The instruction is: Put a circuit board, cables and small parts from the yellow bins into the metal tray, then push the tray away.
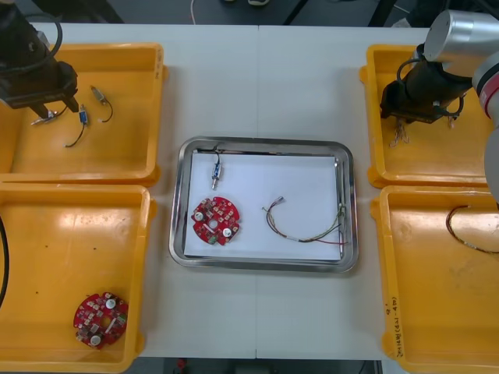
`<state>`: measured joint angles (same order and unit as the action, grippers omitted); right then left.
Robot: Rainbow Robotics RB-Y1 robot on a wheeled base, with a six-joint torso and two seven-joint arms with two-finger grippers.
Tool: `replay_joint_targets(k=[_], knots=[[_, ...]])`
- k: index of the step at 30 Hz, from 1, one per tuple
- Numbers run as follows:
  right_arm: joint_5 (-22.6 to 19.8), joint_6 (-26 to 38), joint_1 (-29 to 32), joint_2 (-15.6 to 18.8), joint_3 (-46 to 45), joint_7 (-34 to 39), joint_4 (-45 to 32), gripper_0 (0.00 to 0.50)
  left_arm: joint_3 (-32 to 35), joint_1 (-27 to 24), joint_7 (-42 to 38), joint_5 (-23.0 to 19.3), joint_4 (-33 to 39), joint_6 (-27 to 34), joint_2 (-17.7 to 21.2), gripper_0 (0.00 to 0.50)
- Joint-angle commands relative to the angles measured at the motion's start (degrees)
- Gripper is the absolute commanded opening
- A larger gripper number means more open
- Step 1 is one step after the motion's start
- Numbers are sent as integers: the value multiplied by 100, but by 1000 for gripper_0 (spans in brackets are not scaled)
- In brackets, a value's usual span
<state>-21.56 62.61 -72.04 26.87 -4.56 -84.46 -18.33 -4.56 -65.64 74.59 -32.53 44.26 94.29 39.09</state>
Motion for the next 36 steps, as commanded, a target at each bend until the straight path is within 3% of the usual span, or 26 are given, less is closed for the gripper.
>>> replay_joint_targets(k=[1, 24, 25, 26, 27, 28, 31, 36], knots=[[-138, 5, 172, 81, 34, -273, -241, 500, 105, -476, 706, 150, -330, -403, -191, 500], [-138, 58, 207, 72, 87, -449, -259, 500, 96, -581, 1268, 537, -1358, -1976, -437, 500], [-138, 58, 216, 81, 87, -457, -259, 410, 96, -581, 1294, 546, -1385, -2020, -455, 500], [-138, 67, 216, 81, 87, -457, -250, 207, 96, -581, 1303, 555, -1402, -2037, -464, 500], [-138, 67, 216, 81, 96, -466, -250, 119, 96, -581, 1303, 564, -1411, -2037, -464, 500], [-138, 67, 216, 90, 96, -475, -250, 64, 96, -581, 1303, 564, -1420, -2046, -481, 500], [-138, 111, 216, 90, 96, -510, -250, 0, 78, -581, 1321, 546, -1569, -2222, -525, 500], [-155, 120, 225, 108, 96, -572, -259, 0, -1, -581, 1488, 511, -1868, -2600, -560, 500]])
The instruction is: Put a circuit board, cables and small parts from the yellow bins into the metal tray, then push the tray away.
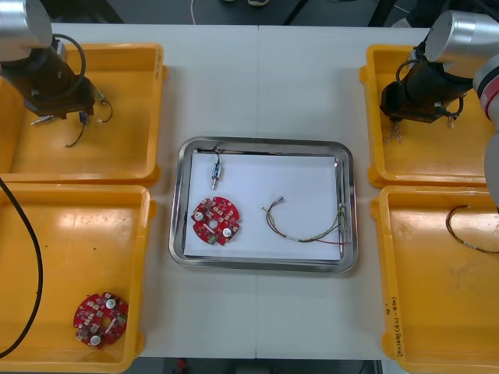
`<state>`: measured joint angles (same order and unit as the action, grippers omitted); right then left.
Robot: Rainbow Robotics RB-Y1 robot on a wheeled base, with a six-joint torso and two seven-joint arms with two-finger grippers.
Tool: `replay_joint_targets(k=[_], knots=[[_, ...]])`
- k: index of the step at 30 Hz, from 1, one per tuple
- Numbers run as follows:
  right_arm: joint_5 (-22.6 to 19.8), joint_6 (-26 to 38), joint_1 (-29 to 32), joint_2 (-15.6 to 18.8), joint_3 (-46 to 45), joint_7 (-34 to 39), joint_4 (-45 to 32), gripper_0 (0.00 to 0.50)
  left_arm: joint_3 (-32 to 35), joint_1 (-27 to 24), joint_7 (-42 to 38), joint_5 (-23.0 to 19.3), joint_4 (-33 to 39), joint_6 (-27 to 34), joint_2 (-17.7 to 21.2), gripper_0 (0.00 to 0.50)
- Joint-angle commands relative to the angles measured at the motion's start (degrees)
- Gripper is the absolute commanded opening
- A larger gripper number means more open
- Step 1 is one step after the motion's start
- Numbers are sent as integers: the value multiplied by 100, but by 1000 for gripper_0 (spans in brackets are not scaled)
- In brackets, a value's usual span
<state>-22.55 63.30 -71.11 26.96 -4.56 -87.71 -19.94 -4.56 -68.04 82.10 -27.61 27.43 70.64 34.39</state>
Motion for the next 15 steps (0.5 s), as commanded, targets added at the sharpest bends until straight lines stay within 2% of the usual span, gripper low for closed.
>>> replay_joint_targets(k=[1, 4, 15], knots=[[-57, 42, 124, 108, 87, -256, -98, 0, -1, -333, 746, 10, -203, -243, -91, 500], [-66, 95, 124, 134, 87, -291, -168, 0, -1, -333, 781, 10, -238, -252, -108, 500], [-48, 1176, 124, 372, 87, -387, -959, 0, -168, -262, 755, -60, -247, -349, -135, 500]])
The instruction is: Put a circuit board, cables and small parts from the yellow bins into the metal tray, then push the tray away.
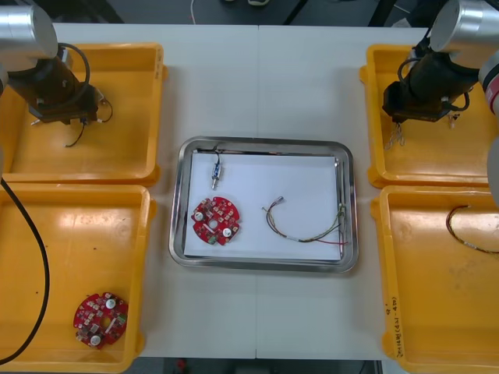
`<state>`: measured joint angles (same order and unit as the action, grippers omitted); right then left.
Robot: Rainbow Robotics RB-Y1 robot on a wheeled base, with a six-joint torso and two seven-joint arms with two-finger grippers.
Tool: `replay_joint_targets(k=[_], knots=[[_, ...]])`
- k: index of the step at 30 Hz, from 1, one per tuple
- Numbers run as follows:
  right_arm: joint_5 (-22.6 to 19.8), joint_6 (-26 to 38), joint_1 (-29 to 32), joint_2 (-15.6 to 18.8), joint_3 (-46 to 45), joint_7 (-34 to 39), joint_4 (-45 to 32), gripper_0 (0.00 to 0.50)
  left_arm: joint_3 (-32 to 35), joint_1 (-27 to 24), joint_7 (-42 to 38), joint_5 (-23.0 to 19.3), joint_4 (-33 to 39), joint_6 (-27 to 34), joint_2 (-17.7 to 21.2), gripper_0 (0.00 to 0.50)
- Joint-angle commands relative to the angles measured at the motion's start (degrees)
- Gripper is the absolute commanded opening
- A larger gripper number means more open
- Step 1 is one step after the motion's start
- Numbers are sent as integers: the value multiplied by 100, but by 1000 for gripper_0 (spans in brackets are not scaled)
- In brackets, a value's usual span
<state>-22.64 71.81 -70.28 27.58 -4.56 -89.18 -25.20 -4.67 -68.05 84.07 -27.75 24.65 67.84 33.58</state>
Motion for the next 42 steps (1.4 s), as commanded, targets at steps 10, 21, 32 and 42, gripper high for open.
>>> replay_joint_targets(k=[10, 21, 32, 42], knots=[[14, 1704, 41, 591, -63, -302, -1479, 0, -201, -130, 576, -82, 40, -139, -80, 500], [75, 3119, 322, 740, -274, -267, -3131, 0, -201, -7, 663, -99, 31, -227, -80, 500], [-48, 3819, 867, 819, -405, -284, -4985, 0, -210, 134, 769, -117, 40, -280, -80, 500], [-751, 3819, 1359, 943, -441, -328, -6462, 0, -254, 134, 751, -126, 40, -288, -80, 0]])
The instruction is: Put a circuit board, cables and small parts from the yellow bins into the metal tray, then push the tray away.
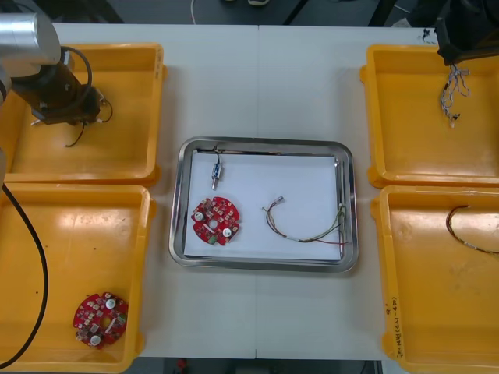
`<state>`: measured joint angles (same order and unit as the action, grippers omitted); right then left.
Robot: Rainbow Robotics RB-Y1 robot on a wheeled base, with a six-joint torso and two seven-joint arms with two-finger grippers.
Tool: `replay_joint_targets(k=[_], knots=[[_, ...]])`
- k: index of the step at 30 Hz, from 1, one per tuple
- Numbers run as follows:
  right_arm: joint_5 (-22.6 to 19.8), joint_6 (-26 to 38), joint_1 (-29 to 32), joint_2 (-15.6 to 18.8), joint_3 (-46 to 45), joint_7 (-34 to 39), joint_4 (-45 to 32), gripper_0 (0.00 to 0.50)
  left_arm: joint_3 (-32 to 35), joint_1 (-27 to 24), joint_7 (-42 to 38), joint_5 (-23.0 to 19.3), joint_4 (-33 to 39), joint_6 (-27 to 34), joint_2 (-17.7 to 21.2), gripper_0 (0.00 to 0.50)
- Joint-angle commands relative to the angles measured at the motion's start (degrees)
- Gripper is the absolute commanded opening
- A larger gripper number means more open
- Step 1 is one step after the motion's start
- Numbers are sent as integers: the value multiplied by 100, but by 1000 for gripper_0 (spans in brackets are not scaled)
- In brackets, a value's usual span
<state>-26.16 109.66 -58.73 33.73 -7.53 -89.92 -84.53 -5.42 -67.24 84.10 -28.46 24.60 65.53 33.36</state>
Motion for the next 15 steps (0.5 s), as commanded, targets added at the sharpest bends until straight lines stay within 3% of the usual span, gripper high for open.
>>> replay_joint_targets(k=[1, 8, 15], knots=[[-566, 34, 266, 354, -144, -263, -635, 0, -214, 53, 740, -55, 45, -58, -57, 0], [-1462, 34, 371, 591, 234, -359, -1154, 0, -302, 53, 687, -99, 45, -58, -57, 0], [-2078, 34, 433, 688, 665, -447, -1690, 0, -258, 53, 669, -143, 115, 82, 30, 0]])
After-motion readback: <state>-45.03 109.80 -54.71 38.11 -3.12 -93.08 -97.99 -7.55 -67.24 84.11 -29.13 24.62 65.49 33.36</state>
